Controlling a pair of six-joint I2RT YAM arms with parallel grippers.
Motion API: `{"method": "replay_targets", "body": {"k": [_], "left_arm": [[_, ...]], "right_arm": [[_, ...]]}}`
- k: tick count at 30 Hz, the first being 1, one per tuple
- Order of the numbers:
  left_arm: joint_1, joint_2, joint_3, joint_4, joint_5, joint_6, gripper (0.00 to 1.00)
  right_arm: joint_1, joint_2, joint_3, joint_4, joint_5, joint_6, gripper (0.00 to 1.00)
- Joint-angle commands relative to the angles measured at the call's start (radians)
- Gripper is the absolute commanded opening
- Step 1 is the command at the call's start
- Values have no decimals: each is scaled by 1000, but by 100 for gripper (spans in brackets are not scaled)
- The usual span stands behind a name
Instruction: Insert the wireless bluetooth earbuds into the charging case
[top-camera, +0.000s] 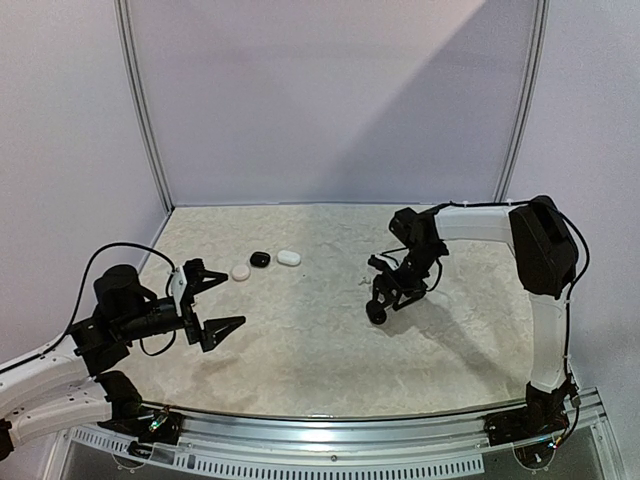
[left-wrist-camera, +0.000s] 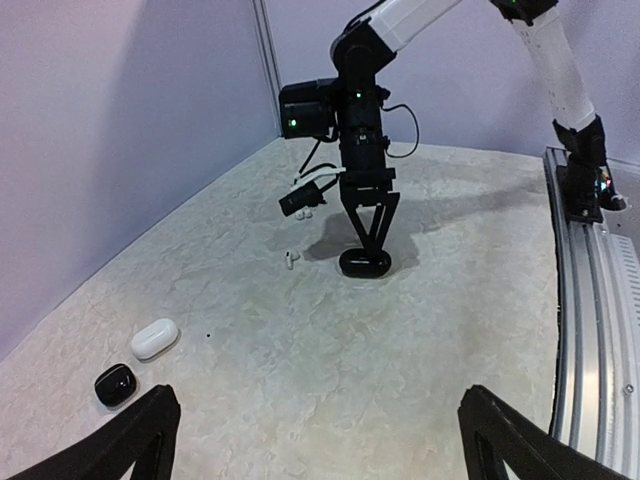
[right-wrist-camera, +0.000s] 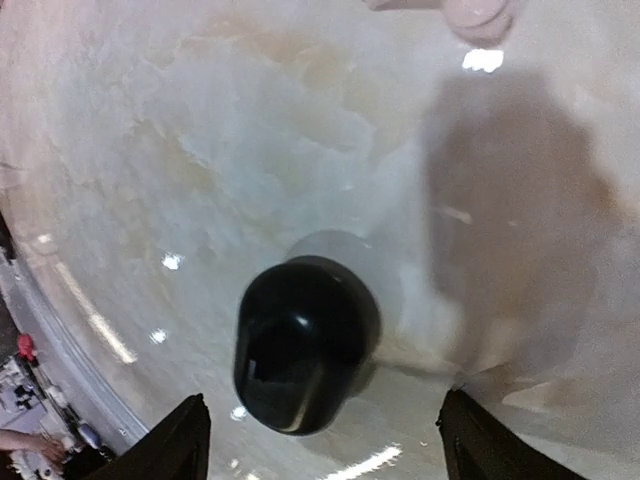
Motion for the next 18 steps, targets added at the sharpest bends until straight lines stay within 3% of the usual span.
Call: {"method": "replay_targets", "body": {"k": [1, 5, 7, 11, 14, 18], "left_arm": [[15, 46, 27, 4, -46, -11, 99], [42, 144, 113, -52, -95, 60, 99], [57, 220, 193, -122, -125, 132, 99], [80, 428, 435, -438, -164, 376, 99], [96, 641, 668, -734, -272, 542, 99], [147, 977, 1122, -1150, -376, 629, 100]], "right_arm": [[-9, -34, 73, -90, 219, -27, 87], [-9, -125, 107, -84, 341, -37, 98], [-9, -170, 104, -61, 400, -42, 99], [-9, -278, 44, 49, 471, -60, 99], [-9, -348, -28, 158, 528, -99, 99], [-9, -445, -113, 282, 537, -108, 99]]}}
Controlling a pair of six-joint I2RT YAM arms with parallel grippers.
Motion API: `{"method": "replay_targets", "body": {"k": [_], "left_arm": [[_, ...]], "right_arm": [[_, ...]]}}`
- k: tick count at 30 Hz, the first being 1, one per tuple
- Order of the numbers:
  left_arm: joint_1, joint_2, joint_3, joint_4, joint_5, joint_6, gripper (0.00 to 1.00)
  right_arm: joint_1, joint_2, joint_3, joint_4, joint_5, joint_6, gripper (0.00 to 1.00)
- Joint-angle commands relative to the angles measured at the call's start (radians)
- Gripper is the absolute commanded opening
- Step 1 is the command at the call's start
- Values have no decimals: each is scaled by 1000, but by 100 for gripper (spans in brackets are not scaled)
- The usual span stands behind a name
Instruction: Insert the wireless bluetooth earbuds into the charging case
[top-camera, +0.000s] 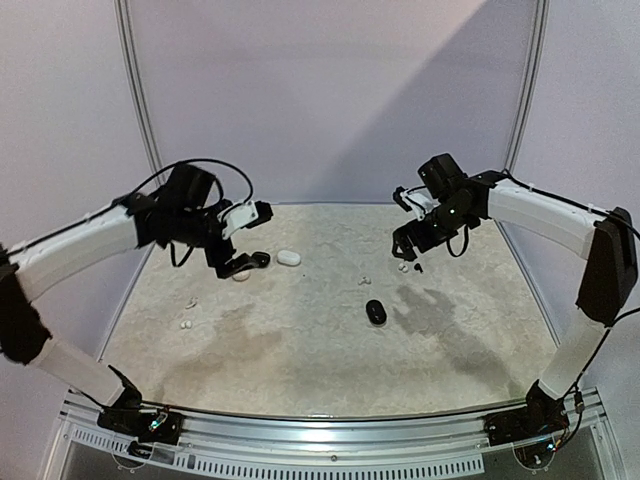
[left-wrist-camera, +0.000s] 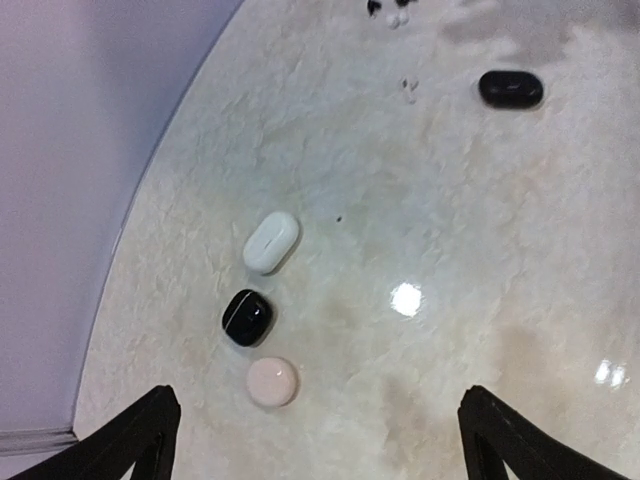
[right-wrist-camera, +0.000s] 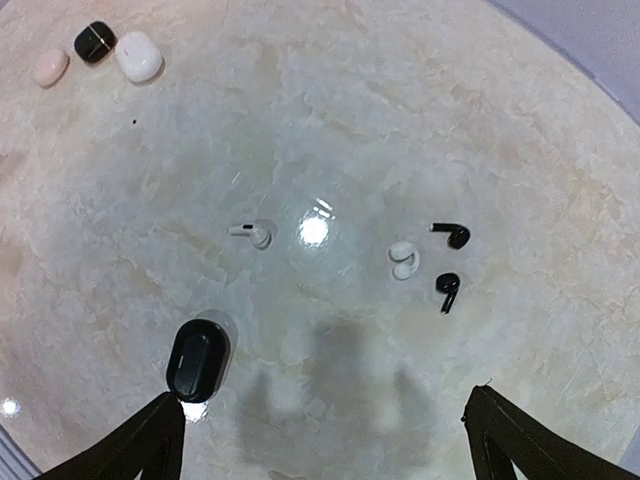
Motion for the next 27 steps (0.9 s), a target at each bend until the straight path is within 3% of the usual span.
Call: {"method": "replay_targets", "body": {"k": [1, 4, 8, 15, 22, 27], "left_arm": [[60, 332, 435, -615, -141, 168, 98], [94, 619, 809, -894, -135, 142, 85], [156, 889, 1102, -1030, -19, 275, 84], [227, 1015, 1159, -865, 69, 627, 90], [227, 1155, 1233, -872, 119, 665, 88], [226, 1198, 1239, -779, 105, 619, 87]], "right_arm": [[-5, -83, -96, 178, 60, -29, 99], [-5, -115, -134, 222, 46, -17, 99], [-4, -115, -143, 217, 9, 4, 99], [-1, -114, -137, 199, -29, 88, 99], [22, -118, -134, 190, -41, 126, 99], [36, -114, -117, 177, -51, 119, 99]]}}
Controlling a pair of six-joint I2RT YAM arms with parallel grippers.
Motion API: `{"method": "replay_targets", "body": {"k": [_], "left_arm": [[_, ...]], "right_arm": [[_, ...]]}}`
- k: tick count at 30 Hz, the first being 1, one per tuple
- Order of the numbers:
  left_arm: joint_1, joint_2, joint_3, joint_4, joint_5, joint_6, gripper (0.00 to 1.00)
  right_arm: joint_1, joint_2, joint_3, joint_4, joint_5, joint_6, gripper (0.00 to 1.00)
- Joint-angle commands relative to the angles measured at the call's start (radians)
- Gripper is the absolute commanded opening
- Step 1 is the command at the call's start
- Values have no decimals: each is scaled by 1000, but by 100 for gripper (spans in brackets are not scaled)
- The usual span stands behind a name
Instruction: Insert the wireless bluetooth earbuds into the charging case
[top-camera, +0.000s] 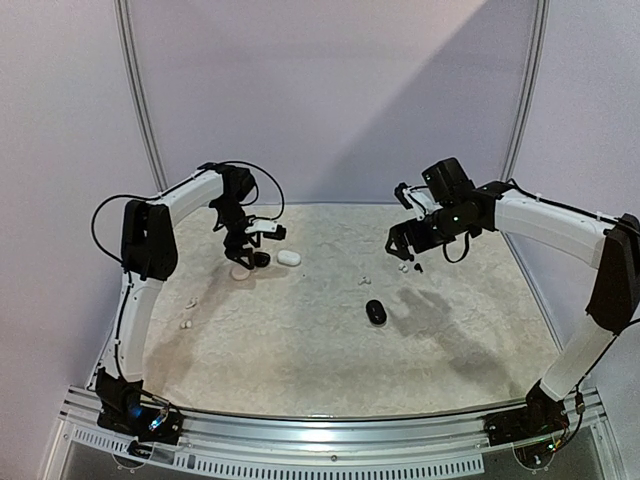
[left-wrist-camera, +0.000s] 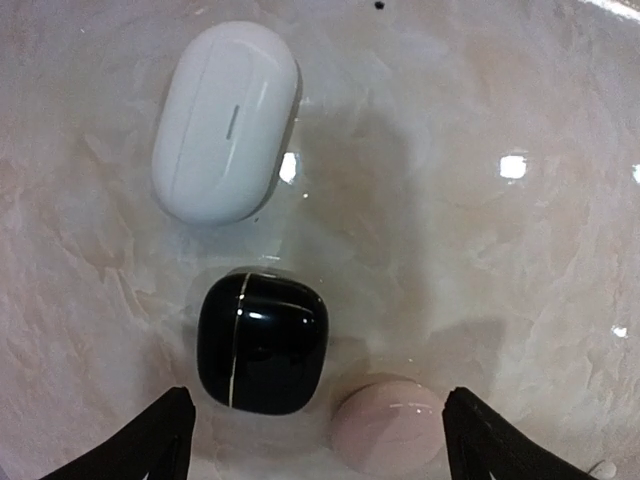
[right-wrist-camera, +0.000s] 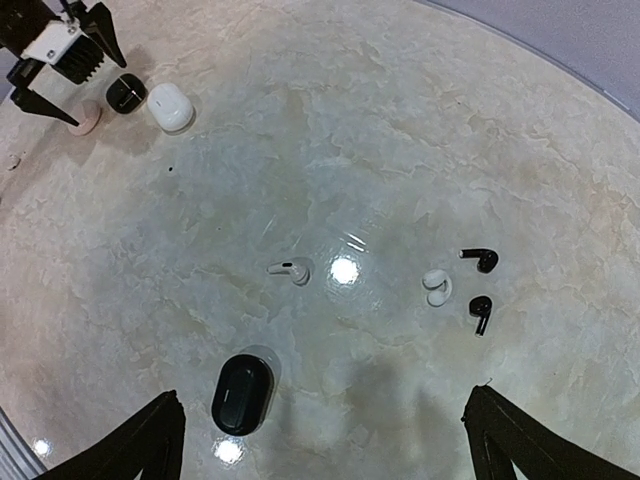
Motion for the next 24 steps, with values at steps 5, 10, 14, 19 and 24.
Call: {"method": "replay_targets", "body": {"k": [5, 10, 14, 19, 24], "left_arm": [[-9, 74, 33, 46, 34, -9, 86], [-16, 89, 31, 75, 30, -29, 79], [-23, 88, 21, 81, 31, -30, 65], [-30, 68, -25, 91, 18, 0, 44], [-39, 35, -50, 71, 14, 1, 20]], "right_arm": [[27, -13, 23, -27, -17, 7, 99], [38, -9, 15, -25, -16, 9, 99], [40, -3, 15, -26, -24, 10, 99], [43, -2, 15, -29, -27, 6, 99], [43, -13, 15, -26, -8, 14, 99]]}}
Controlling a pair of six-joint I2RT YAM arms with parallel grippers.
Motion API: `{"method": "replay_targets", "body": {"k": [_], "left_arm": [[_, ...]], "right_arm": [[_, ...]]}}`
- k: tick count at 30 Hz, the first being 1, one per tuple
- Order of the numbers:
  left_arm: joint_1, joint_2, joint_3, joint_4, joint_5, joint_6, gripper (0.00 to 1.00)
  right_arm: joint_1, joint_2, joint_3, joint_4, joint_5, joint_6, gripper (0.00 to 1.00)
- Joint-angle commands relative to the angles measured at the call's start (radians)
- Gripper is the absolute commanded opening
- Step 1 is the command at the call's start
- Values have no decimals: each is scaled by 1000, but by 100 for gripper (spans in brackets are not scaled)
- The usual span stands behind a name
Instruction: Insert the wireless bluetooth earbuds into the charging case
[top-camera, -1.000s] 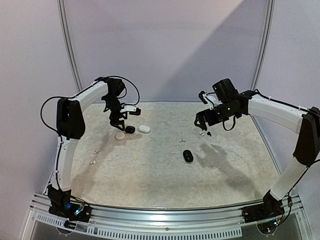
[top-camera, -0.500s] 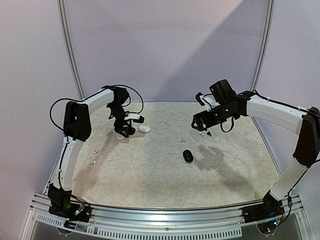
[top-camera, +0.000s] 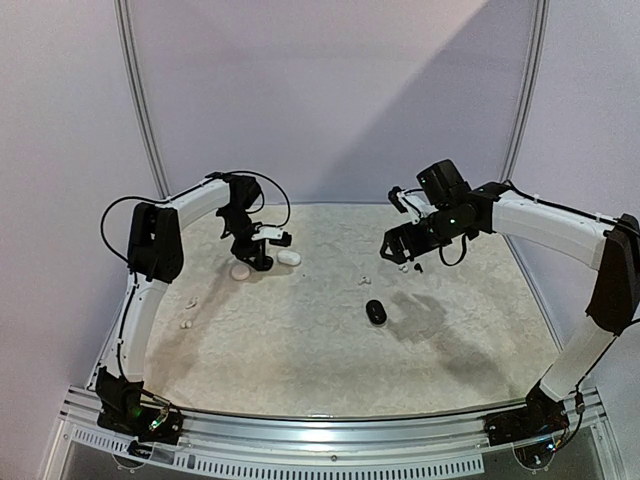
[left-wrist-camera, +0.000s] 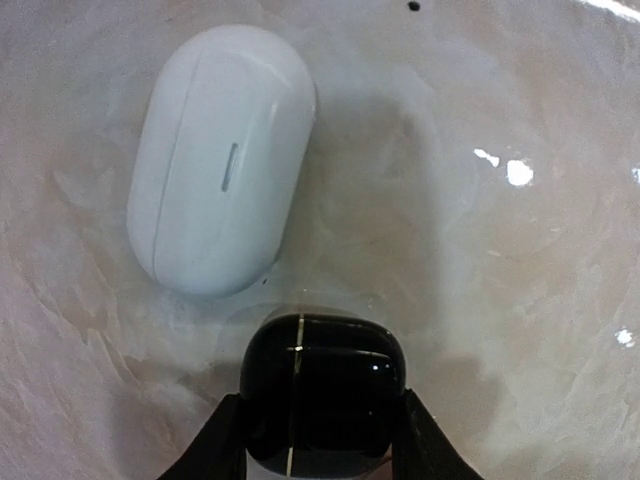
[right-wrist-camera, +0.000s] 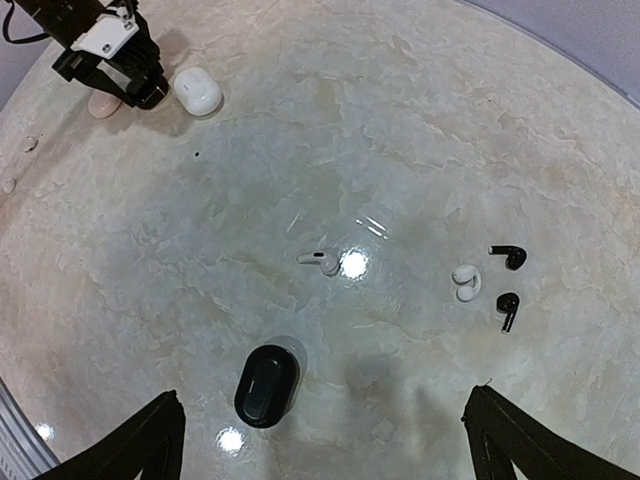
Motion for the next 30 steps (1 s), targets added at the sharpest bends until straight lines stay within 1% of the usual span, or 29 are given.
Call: {"method": "replay_targets", "body": {"k": [1, 4, 7, 10, 13, 16, 17, 19, 23, 24, 25, 27, 30], "left_arm": [[-28, -42, -45, -15, -5, -12, 17], [-38, -129, -90, -23, -6, -33, 12], [-52, -259, -164, -23, -18, -46, 9], [-70, -423, -249, -22, -59, -59, 9], [-95, -600, -358, -21, -118, -51, 9], [-140, -800, -492, 27, -181, -41, 8], [-164, -869, -552, 61, -198, -33, 8], [-219, -1014, -696, 182, -225, -19, 8], [-348, -1304, -1027, 515, -245, 0, 7], [-377, -1356, -1101, 592, -273, 8, 7], [-407, -1399, -1155, 661, -284, 11, 7], [-454, -1440, -1224, 738, -316, -1, 6], [-495, -1437, -1245, 768, -351, -57, 6]], "right_arm": [[8, -21, 14, -7, 23, 16, 99], [7, -46, 14, 33, 37, 39, 99], [7, -66, 16, 101, 21, 66, 99], [8, -67, 41, 165, -1, 107, 99], [8, -40, 100, 192, -34, 148, 99], [11, -6, 140, 238, -104, 190, 95], [17, 3, 144, 270, -130, 219, 93], [42, 24, 156, 329, -177, 259, 89], [141, 87, 239, 369, -235, 280, 86], [166, 99, 255, 380, -257, 281, 85], [188, 118, 268, 396, -275, 284, 84], [237, 138, 280, 425, -301, 290, 83], [291, 177, 295, 456, -372, 289, 83]]}}
